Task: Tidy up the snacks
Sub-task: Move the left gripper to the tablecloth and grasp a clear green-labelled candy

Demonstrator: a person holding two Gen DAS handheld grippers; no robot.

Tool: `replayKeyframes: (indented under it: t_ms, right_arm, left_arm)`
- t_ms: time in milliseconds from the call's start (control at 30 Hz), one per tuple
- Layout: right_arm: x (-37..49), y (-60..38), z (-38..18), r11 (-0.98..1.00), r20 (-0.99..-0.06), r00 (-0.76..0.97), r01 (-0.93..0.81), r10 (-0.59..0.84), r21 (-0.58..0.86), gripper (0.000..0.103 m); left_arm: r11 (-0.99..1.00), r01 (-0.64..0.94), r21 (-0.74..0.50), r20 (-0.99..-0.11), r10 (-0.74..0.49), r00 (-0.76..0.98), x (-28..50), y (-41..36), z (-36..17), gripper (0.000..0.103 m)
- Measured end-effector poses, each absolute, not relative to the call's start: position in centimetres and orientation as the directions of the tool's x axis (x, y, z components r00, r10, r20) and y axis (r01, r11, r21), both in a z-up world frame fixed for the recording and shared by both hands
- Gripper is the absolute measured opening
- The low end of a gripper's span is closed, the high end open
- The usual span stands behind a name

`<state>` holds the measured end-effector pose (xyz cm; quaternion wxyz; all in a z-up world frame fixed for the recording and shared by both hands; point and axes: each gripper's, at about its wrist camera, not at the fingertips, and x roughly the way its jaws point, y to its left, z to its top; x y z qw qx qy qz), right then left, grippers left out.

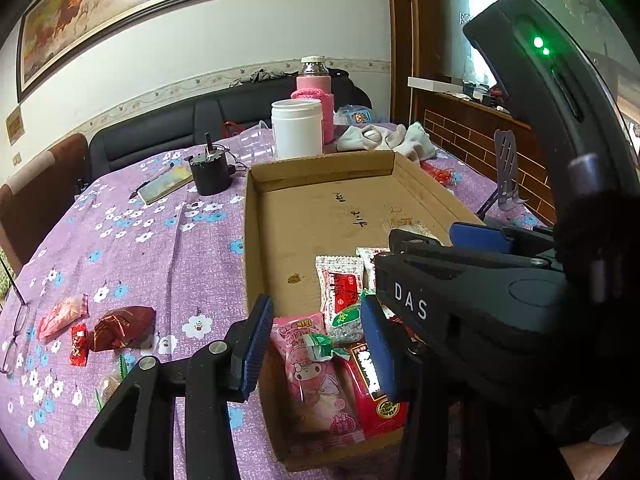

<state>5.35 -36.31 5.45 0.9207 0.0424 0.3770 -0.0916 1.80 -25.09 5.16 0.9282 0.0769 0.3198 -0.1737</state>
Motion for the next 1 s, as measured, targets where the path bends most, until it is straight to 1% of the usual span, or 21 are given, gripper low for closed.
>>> replayKeyframes:
  t_ms: [267, 667, 733, 800, 1000]
  right_arm:
    - [5.3, -36.0, 5.6, 0.980, -0.698, 0.702, 0.199, -0.144, -0.002, 0.050]
    - [5.1, -36.2, 5.8, 0.977, -0.683, 0.714, 0.215, -0.154, 0.004, 0.051]
    - [5.2, -36.3, 5.6, 0.975, -0.685, 0.710, 0.223, -0.165, -0.004, 0.051]
    - [5.2, -36.4, 5.5, 0.974, -0.685, 0.710, 0.226, -0.163, 0.002, 0.051]
    - [5.0, -36.1, 5.9, 0.975, -0.669, 0.724, 0.224, -0.170, -0.006, 0.051]
  left_arm:
    - [0.931, 0.366, 0.009, -0.619, -0.282, 0.733, 2.0, -24.6, 5.5, 0.048]
    - [0.930, 0.368, -0.019, -0.617, -0.301, 0.727, 1.9, -23.9, 6.1, 0.048]
    - [0.931, 0.364, -0.022, -0.614, -0.300, 0.730, 1.9, -23.7, 6.2, 0.049]
    - [0.934, 0.356, -0.020, -0.611, -0.293, 0.736, 2.0, -23.5, 6.3, 0.053]
    - [0.939, 0.343, -0.034, -0.625, -0.288, 0.726, 2.5, -22.8, 6.5, 0.054]
